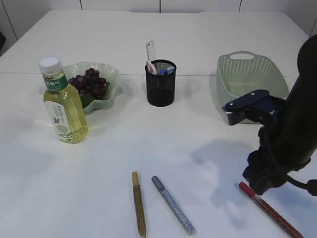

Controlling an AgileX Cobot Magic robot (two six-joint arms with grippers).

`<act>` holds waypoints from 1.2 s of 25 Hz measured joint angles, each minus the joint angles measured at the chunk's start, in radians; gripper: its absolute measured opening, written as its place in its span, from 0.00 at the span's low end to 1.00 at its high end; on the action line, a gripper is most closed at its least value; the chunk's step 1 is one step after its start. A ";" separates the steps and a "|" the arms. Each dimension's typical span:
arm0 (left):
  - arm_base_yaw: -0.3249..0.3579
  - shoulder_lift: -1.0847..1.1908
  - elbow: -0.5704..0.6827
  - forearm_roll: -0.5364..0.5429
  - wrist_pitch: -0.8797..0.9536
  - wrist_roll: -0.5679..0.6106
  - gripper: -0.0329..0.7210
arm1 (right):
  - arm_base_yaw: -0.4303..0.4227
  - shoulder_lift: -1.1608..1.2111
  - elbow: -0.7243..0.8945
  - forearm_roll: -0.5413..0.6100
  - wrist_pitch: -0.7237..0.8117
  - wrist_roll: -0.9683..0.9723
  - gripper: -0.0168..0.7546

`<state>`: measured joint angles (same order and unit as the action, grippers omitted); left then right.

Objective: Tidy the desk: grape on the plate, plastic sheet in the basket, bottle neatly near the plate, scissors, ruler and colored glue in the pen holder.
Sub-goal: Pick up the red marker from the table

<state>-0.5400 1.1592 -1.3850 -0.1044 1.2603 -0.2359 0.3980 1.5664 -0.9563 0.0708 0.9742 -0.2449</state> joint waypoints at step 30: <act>0.000 0.000 0.002 0.016 0.000 0.000 0.61 | 0.000 0.104 0.085 -0.078 -0.095 0.036 0.50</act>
<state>-0.5400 1.1592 -1.3828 -0.0883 1.2603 -0.2359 0.3980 1.6706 -0.8714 -0.0071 0.8796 -0.2092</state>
